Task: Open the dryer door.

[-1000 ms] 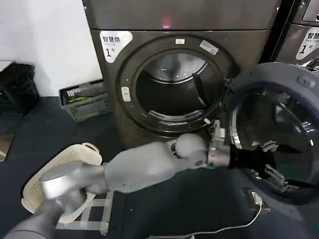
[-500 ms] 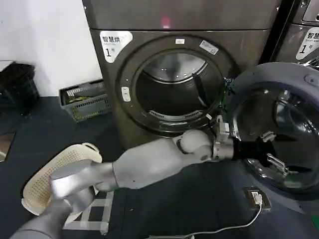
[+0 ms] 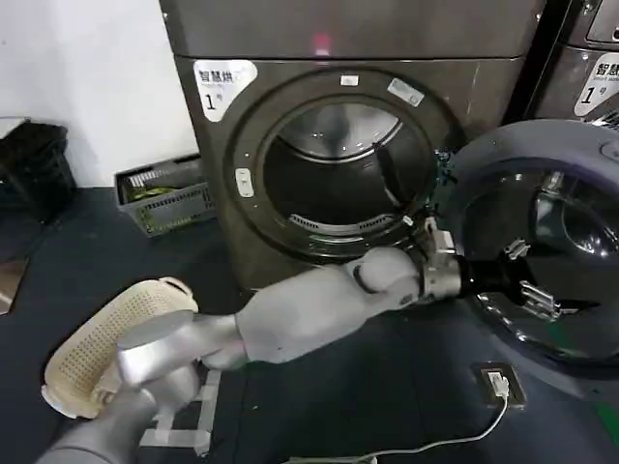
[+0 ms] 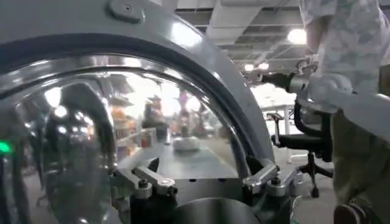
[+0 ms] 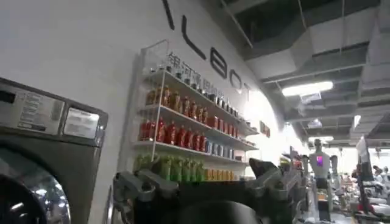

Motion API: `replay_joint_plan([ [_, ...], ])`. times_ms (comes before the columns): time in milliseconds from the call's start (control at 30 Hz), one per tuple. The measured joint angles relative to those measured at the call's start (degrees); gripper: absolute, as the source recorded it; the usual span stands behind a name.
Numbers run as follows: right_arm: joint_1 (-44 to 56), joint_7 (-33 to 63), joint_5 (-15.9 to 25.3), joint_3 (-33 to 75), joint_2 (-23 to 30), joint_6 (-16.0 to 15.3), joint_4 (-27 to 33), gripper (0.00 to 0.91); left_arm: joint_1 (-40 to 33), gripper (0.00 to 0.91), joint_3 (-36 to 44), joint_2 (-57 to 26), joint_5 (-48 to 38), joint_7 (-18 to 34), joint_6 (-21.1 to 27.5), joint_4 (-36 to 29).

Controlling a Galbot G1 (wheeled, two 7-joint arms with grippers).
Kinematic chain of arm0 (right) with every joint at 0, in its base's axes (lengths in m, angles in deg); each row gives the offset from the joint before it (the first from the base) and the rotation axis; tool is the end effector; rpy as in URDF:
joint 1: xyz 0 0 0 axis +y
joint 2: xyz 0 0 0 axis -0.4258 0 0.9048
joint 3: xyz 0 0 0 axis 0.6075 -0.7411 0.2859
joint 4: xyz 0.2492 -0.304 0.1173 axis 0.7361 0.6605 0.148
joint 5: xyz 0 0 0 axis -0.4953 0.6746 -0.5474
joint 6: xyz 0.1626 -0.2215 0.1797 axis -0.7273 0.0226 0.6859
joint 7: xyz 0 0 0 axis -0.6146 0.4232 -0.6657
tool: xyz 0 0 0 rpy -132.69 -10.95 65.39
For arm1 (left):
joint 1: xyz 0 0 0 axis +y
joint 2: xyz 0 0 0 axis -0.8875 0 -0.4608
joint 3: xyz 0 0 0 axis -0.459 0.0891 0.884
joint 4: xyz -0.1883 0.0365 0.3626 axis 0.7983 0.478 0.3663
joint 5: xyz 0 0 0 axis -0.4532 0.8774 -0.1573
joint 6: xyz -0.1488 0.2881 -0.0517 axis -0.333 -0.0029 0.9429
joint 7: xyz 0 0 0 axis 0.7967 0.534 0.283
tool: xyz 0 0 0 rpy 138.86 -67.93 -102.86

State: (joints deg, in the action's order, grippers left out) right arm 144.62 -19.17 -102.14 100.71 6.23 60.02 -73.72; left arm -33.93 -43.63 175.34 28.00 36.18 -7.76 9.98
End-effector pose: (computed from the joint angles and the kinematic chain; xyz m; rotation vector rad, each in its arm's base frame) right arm -0.0443 -0.5159 -0.0744 1.3096 2.4762 -0.3635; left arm 0.4875 -0.3050 -0.1747 2.2241 2.0229 -0.0551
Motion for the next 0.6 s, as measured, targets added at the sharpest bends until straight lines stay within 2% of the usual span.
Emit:
replay_joint_plan([
  [600, 1.1, -1.1, -0.2, 0.6, 0.2, 0.9, -0.1, 0.907, 0.1, 0.907, -2.0, 1.8, 6.2, 2.5, -1.0, 9.2],
])
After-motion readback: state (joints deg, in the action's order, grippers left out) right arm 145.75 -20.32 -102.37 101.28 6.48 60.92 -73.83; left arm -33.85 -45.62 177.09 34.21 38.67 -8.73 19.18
